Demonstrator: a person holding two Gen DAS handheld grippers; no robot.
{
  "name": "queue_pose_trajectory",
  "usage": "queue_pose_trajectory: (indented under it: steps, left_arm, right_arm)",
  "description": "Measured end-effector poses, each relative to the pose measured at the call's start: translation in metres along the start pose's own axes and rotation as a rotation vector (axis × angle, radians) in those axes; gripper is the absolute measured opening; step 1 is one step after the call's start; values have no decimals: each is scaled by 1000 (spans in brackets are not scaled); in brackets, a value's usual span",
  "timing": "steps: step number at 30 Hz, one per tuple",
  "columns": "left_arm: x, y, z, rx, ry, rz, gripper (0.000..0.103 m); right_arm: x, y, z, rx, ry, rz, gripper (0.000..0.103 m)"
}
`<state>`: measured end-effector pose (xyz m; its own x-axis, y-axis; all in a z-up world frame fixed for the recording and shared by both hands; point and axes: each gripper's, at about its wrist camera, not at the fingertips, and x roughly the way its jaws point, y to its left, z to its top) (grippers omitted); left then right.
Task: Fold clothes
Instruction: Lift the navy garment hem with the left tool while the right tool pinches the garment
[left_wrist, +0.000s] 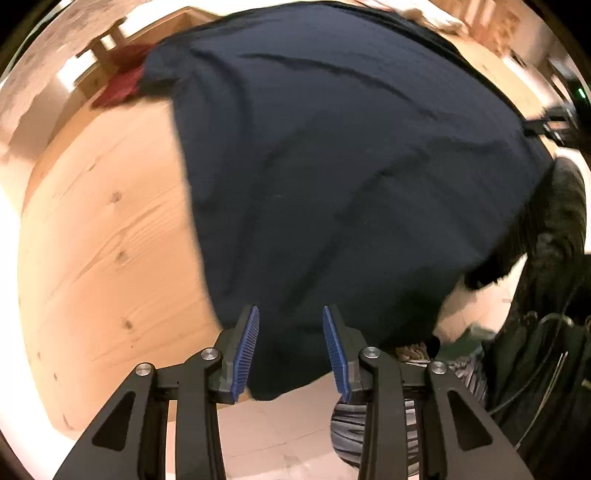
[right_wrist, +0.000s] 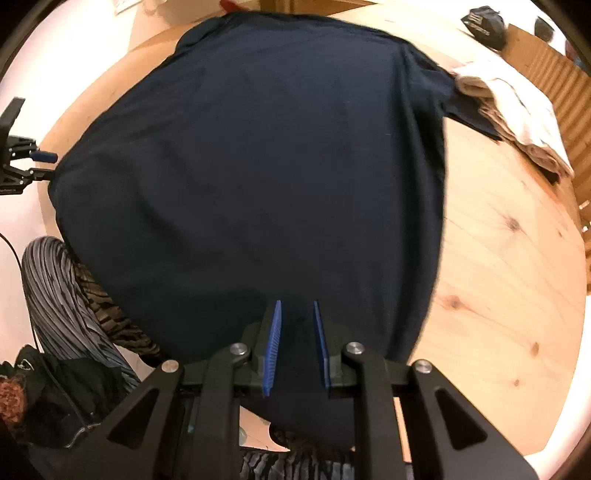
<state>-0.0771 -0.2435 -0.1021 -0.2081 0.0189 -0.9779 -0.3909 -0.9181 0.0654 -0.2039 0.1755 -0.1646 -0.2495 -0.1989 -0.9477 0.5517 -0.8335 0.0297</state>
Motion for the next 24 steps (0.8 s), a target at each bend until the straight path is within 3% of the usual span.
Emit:
queue_pose_trajectory:
  steps: [7,9,11,15,17,20,24]
  left_arm:
    - [1,-9,-32,-27,60,40,38]
    - [-9,-12,-29,-46,35,54,33]
    - [-28,-27,-15,-51,-40,-2,33]
    - [-57,-102,41,111,-169,-90,36]
    - [-63,-146,74,216,-206,-133,36]
    - [-42,-204,116,316,-224,-195,36]
    - [-15,-258,140,413,-193,-212,36]
  right_arm:
    - [1,-2,-12,-28,44,11,19]
    - [-4,-14,-12,-18,56,42,19]
    - [-24,-48,3,70,-40,62,20]
    - [-39,-123,40,270,-180,29,53]
    - [-30,-156,66,337,-211,10,53]
    - [-5,-191,106,405,-235,-55,53]
    - [25,-234,138,462,-220,-102,53]
